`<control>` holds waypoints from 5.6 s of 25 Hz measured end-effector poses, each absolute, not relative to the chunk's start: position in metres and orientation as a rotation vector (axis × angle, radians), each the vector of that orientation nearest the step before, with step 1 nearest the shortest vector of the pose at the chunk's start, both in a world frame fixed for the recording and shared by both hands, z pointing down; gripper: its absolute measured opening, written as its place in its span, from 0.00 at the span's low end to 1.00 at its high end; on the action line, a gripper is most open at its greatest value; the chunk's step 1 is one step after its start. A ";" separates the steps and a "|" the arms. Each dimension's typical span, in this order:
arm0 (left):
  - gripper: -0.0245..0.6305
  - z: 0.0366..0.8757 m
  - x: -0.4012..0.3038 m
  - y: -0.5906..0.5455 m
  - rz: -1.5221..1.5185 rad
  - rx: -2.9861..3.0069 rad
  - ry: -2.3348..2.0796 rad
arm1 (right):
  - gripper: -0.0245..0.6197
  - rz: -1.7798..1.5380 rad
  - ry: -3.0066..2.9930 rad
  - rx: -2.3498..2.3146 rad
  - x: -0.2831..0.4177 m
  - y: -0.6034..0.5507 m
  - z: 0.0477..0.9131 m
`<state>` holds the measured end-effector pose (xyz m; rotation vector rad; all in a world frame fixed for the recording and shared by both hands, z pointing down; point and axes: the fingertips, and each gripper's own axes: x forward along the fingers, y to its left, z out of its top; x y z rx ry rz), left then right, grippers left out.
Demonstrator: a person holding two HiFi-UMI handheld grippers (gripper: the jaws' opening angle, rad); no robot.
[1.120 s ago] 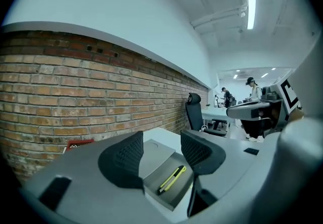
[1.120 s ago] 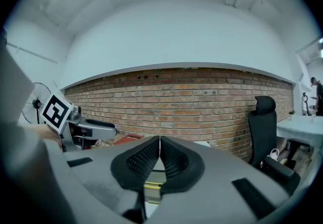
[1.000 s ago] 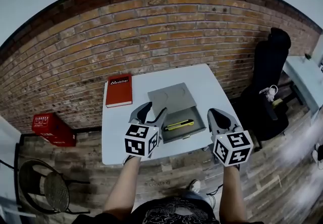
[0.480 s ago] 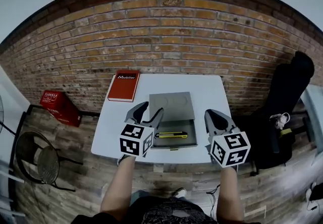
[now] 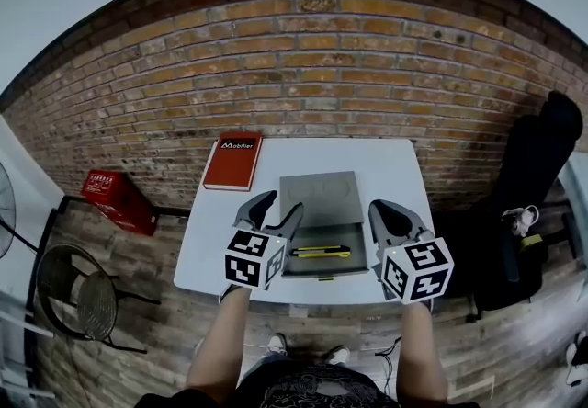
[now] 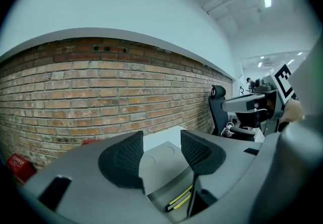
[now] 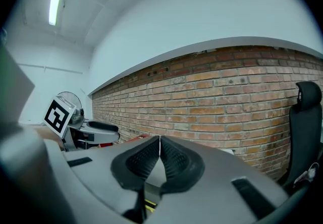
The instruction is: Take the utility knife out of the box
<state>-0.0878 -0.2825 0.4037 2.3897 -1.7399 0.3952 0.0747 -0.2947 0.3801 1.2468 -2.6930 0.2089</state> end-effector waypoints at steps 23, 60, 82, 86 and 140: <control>0.39 0.540 -0.013 -0.296 1.003 2.615 -1.003 | 0.07 0.263 -2.550 1.435 0.098 -0.295 0.400; 0.25 0.663 0.010 -0.272 1.560 2.391 -0.444 | 0.07 0.404 -2.365 1.624 0.154 -0.261 0.439; 0.23 0.627 0.005 -0.283 1.404 2.431 -0.679 | 0.07 0.400 -2.393 1.596 0.151 -0.262 0.437; 0.23 0.604 0.007 -0.291 1.316 2.477 -0.755 | 0.07 0.394 -2.405 1.578 0.146 -0.265 0.438; 0.23 0.377 -0.078 -0.303 0.265 2.536 -1.645 | 0.07 0.175 -2.572 1.539 0.107 -0.280 0.370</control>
